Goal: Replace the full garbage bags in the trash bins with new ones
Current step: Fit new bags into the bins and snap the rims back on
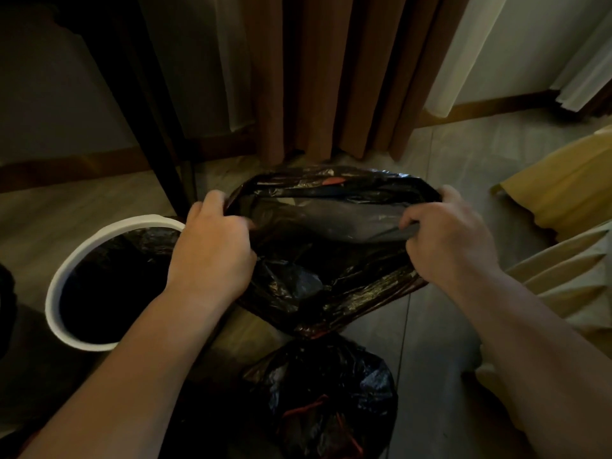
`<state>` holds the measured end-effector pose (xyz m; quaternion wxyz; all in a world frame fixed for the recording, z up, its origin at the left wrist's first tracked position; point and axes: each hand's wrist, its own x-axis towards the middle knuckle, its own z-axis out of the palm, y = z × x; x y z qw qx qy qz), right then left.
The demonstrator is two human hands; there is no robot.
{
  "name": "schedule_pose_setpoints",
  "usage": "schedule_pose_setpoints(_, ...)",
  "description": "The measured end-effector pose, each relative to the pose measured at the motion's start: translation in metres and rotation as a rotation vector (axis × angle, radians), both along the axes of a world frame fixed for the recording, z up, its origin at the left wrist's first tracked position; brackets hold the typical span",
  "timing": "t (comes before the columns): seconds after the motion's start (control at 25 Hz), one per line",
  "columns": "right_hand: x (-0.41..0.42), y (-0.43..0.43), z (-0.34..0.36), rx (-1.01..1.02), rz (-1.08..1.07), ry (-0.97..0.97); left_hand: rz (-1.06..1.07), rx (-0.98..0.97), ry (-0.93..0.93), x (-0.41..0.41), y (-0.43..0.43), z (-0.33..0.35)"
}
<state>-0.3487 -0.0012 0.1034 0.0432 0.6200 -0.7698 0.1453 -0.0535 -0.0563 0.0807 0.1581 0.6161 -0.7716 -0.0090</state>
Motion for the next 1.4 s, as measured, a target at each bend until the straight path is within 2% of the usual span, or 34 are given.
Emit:
schedule_pose_setpoints(0.12, -0.002, 0.003, -0.003, 0.07, -0.031, 0.045, 0.034, 0.037, -0.014, -0.001, 0.001, -0.003)
schedule_pose_setpoints(0.32, -0.001, -0.003, -0.004, 0.146, -0.091, 0.008, 0.022, 0.138, 0.016, 0.0, 0.0, -0.004)
schedule_pose_setpoints(0.4, 0.0, -0.005, -0.004, 0.118, -0.102, -0.051, 0.009, 0.107, 0.036, 0.0, -0.001, -0.004)
schedule_pose_setpoints(0.52, 0.006, -0.007, 0.0, -0.045, -0.073, -0.115, -0.009, -0.017, 0.139, 0.0, -0.001, -0.001)
schedule_pose_setpoints(0.6, 0.012, -0.006, 0.001, -0.08, -0.025, -0.076, 0.013, -0.089, 0.212, 0.002, -0.001, 0.0)
schedule_pose_setpoints(0.68, 0.012, -0.004, -0.002, -0.039, -0.031, -0.023, 0.026, -0.101, 0.182, 0.004, -0.001, -0.001)
schedule_pose_setpoints(0.88, 0.011, -0.007, 0.001, -0.023, -0.152, 0.011, 0.082, 0.201, -0.001, 0.009, -0.002, -0.011)
schedule_pose_setpoints(0.96, 0.012, -0.005, 0.0, 0.01, -0.178, 0.081, 0.09, 0.25, -0.027, 0.011, -0.003, -0.013)
schedule_pose_setpoints(1.08, 0.009, -0.001, 0.0, 0.142, -0.219, 0.077, 0.106, 0.286, -0.032, 0.015, -0.006, -0.012)
schedule_pose_setpoints(1.24, 0.006, 0.002, -0.004, 0.243, -0.219, 0.054, 0.063, 0.215, 0.026, 0.018, -0.009, -0.01)
schedule_pose_setpoints(1.4, 0.012, 0.0, -0.003, 0.161, -0.172, 0.032, 0.001, 0.121, 0.153, 0.014, -0.011, -0.007)
